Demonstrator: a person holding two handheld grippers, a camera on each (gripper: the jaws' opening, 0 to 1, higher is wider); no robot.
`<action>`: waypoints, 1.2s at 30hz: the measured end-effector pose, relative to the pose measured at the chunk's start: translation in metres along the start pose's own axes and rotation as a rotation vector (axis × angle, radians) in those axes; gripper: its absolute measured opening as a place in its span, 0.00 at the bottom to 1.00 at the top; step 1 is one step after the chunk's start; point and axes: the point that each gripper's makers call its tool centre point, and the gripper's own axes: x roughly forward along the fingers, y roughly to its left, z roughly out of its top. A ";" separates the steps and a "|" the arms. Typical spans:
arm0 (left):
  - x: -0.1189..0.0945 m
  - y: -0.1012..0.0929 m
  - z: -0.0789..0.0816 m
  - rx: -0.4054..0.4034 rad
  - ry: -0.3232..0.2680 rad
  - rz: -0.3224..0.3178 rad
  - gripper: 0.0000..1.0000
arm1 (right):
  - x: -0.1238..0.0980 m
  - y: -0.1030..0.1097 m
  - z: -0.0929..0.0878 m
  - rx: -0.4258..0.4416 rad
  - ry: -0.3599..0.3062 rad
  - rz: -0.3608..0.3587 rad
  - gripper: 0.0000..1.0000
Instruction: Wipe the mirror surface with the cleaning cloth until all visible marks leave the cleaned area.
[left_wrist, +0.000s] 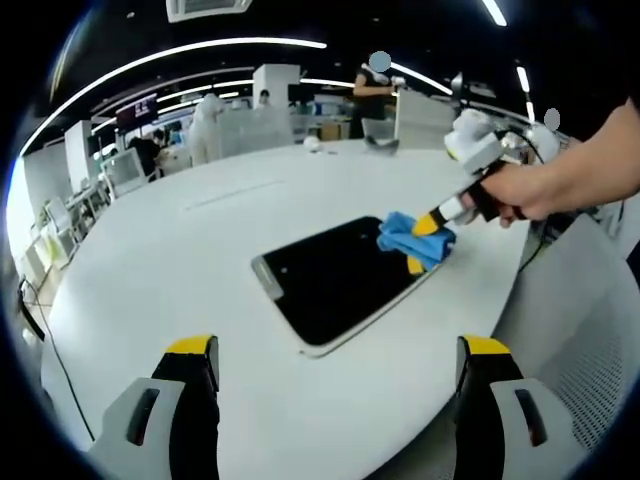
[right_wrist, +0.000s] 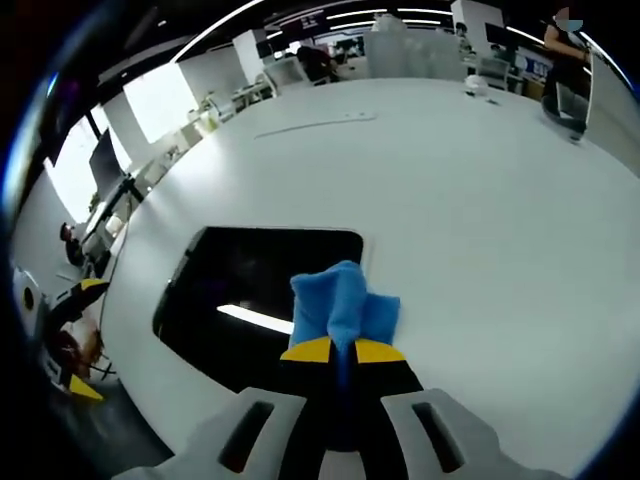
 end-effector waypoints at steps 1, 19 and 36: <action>0.000 0.000 0.000 0.001 0.000 0.000 0.99 | -0.001 0.000 -0.001 0.000 -0.001 0.000 0.01; 0.000 -0.001 0.000 0.004 -0.002 -0.002 0.99 | -0.015 0.007 -0.023 0.010 -0.003 0.006 0.01; 0.001 -0.002 0.000 0.000 -0.002 -0.007 0.99 | -0.012 0.010 -0.023 -0.007 -0.003 -0.011 0.01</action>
